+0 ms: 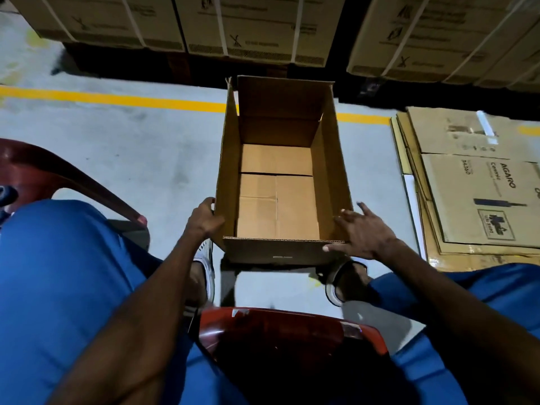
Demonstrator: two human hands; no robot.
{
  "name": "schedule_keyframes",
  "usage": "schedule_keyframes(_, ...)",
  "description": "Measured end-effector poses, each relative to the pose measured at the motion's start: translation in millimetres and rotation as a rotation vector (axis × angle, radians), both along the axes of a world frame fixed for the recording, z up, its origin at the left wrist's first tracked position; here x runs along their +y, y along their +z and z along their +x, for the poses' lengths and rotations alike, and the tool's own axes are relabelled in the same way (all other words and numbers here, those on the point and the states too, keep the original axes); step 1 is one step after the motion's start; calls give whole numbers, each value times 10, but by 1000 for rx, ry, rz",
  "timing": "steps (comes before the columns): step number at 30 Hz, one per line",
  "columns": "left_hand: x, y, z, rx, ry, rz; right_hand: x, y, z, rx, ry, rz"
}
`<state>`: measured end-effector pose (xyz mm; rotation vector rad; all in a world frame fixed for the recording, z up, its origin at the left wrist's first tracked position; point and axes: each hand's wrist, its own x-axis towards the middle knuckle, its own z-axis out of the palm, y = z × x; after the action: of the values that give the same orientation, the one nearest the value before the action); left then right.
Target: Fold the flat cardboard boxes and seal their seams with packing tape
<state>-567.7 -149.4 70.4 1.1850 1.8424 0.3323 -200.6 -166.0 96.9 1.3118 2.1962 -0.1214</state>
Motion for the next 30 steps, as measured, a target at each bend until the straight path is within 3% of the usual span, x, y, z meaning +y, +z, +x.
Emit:
schedule_keyframes(4,-18,10,-47,-22,33,16,59,-24,84,52,-178,92)
schedule_keyframes(10,67,-42,-32,-93,67,-35,217,-295,-189,-77,-306,273)
schedule_keyframes(17,105,-107,74,39,-4,-38,202,-957,-445,-225,-261,163)
schedule_keyframes(23,213,-241,157,143,-46,-55,391,-1268,-390,-417,-86,-43)
schedule_keyframes(27,387,-241,251,29,-26,-90,737,-1240,-420,-404,33,-157)
schedule_keyframes(30,746,-219,255,-82,74,10,1220,-977,-403,-263,16,-49)
